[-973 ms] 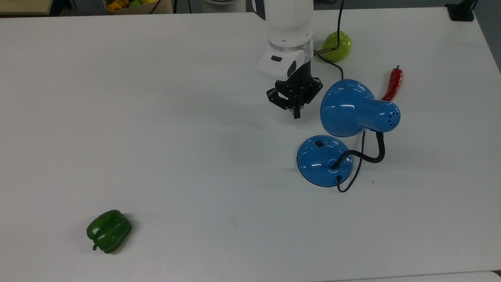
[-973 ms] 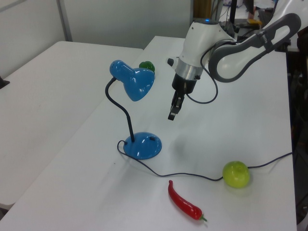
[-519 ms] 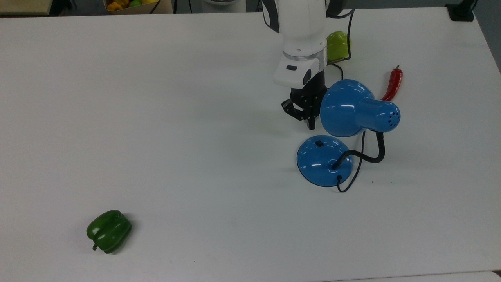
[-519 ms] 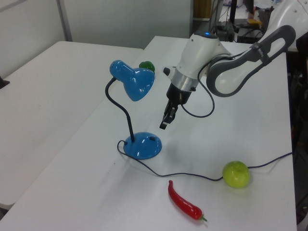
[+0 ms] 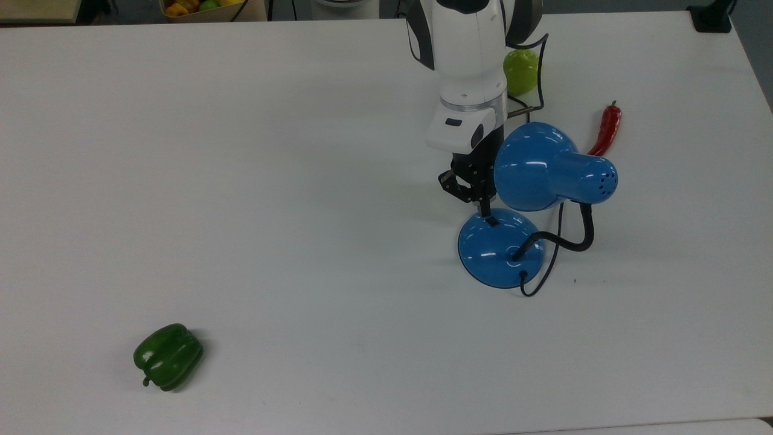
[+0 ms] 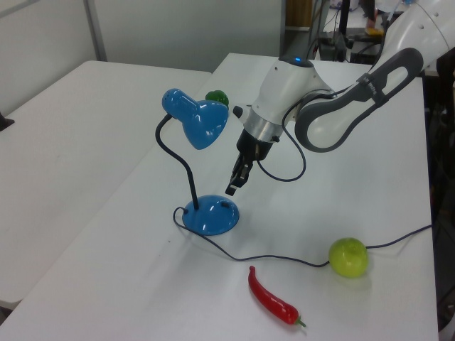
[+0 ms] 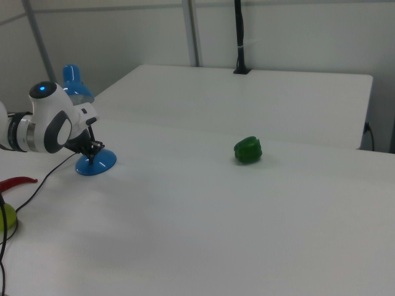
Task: Turn on desk lamp
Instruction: 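Press down on the switch on the lamp base with the gripper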
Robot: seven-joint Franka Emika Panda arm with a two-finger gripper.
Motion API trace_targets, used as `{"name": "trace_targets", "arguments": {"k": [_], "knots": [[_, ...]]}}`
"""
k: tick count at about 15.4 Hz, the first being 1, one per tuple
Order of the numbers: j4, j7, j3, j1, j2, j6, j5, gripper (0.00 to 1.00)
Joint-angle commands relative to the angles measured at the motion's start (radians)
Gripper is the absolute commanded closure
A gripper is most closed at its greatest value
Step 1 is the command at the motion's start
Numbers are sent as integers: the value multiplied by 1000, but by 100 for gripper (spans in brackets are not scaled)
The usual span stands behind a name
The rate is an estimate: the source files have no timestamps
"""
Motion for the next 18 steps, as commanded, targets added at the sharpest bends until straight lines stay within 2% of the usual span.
{"name": "trace_targets", "arguments": {"k": [1, 18], "knots": [[13, 23, -3, 19, 28, 51, -18, 100], [13, 23, -3, 33, 62, 111, -46, 100]]}}
